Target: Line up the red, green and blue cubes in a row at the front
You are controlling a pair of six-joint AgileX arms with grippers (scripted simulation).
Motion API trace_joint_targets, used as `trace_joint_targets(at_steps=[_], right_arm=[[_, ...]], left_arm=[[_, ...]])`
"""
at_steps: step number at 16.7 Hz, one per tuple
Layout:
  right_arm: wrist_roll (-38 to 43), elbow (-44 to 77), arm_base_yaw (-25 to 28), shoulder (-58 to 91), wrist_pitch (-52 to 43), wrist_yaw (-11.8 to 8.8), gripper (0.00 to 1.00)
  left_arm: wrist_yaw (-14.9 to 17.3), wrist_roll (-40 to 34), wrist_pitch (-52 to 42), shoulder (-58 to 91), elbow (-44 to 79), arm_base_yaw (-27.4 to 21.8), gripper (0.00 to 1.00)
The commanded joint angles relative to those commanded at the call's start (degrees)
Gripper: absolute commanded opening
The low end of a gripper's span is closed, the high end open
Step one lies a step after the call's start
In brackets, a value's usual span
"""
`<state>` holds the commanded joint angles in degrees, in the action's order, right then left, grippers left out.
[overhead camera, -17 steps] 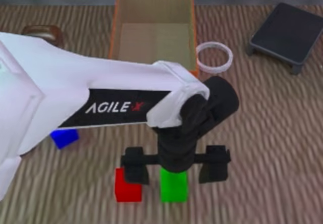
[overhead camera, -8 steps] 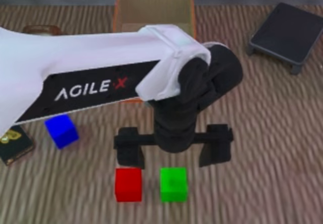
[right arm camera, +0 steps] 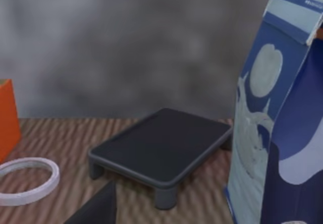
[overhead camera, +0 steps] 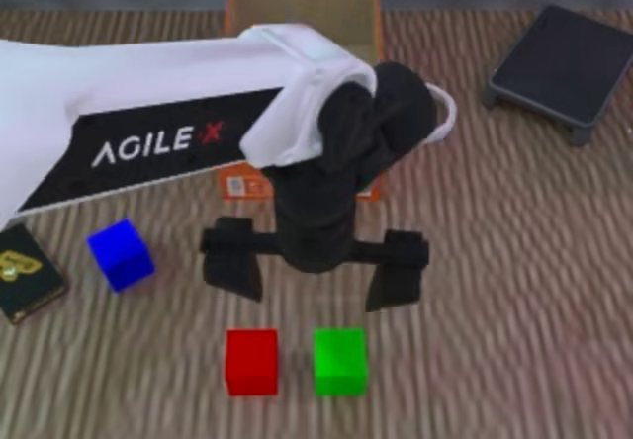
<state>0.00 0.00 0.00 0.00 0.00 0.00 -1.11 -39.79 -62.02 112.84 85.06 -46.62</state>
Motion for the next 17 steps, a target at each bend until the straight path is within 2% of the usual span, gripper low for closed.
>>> trace_joint_targets(at_steps=[5, 13, 17], right_arm=[[0.0, 0.0, 0.0, 0.0, 0.0, 0.0, 1.0], [0.0, 0.0, 0.0, 0.0, 0.0, 0.0, 1.0], [0.0, 0.0, 0.0, 0.0, 0.0, 0.0, 1.0]], left_arm=[[0.35, 22.68, 0.05, 0.56, -0.75, 9.11, 1.0], [1.12, 66.39, 0.67, 0.33, -3.61, 26.55, 1.0], [1.16, 79.89, 2.03, -1.28, -4.61, 32.98, 1.0]])
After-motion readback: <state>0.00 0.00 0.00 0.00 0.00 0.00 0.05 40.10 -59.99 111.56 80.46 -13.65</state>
